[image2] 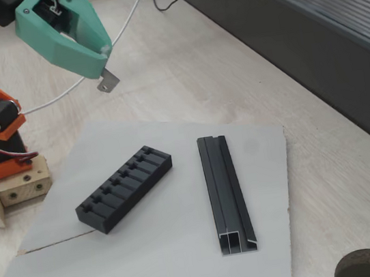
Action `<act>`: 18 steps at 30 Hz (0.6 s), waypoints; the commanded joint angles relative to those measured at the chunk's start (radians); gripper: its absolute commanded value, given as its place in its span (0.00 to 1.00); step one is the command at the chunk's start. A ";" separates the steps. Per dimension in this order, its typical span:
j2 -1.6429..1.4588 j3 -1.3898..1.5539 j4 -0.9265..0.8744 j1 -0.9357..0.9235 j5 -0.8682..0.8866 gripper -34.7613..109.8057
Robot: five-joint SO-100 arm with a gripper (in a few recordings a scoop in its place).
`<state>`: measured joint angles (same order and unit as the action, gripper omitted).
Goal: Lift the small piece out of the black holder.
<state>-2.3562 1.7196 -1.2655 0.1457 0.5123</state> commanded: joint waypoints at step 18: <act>-0.075 -0.011 -0.003 0.011 0.000 0.27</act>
